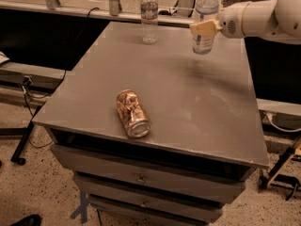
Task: Move blue plastic bottle near orange can
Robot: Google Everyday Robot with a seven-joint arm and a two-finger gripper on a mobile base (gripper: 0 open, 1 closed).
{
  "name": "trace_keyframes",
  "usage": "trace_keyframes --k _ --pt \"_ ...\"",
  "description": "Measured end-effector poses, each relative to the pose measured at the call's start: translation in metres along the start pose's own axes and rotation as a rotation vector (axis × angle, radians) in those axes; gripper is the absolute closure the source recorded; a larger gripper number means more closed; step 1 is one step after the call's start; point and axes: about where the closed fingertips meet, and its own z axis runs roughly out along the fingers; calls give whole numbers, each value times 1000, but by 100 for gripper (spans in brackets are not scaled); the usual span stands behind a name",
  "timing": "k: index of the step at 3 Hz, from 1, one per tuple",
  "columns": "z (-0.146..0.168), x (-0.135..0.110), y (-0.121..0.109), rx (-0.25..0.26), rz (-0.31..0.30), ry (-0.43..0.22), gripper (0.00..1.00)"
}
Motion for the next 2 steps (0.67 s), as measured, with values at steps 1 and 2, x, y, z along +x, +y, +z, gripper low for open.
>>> trace_keyframes --k 1,2 --pt "-8 9 32 -64 35 -20 100" --pt "-24 28 83 -169 121 -43 100"
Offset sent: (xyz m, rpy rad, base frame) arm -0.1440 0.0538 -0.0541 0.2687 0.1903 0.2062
